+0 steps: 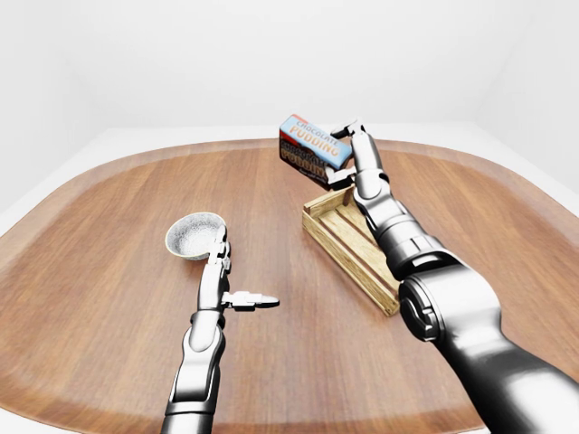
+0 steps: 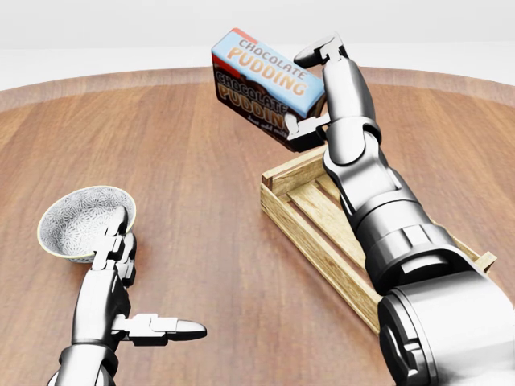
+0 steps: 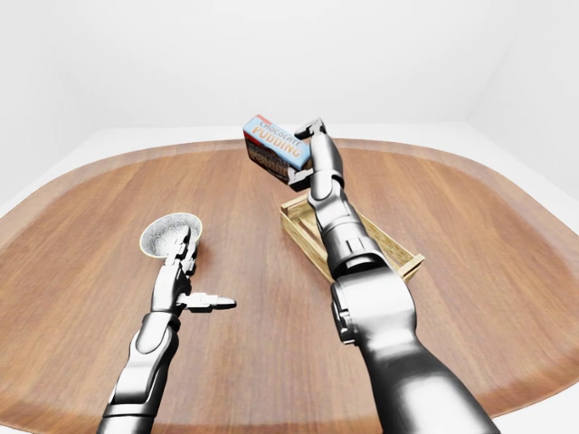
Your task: Pick up the chocolate pudding and put it in the tray.
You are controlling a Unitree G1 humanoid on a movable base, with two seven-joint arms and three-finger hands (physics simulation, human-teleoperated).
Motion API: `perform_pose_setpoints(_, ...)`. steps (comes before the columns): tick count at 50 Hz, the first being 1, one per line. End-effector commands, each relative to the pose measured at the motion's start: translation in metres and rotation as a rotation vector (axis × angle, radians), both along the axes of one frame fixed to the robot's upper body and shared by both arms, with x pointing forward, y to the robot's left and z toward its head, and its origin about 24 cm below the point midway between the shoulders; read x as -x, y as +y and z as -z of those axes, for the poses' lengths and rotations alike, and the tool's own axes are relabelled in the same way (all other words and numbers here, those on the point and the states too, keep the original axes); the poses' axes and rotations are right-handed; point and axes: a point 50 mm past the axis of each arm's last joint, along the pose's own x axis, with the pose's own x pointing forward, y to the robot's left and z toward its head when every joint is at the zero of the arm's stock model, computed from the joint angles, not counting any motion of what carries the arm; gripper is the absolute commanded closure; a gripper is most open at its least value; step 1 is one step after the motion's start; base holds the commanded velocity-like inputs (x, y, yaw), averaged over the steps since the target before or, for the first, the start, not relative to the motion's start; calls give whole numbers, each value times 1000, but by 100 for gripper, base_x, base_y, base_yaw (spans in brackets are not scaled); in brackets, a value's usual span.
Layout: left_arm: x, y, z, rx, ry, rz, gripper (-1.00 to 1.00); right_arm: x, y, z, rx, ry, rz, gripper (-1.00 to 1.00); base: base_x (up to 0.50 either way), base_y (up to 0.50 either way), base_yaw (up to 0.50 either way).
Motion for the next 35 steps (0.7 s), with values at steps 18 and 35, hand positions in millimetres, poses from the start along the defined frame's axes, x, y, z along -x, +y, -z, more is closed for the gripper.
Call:
perform_pose_setpoints(18,0,2,-1,53,-6,11,-100,1,-52,4,-3,24,108,100,0,0,0)
perform_pose_setpoints(35,1,2,-1,50,-5,13,-100,11,-87,34,-1,103,198,100,0,0,0)
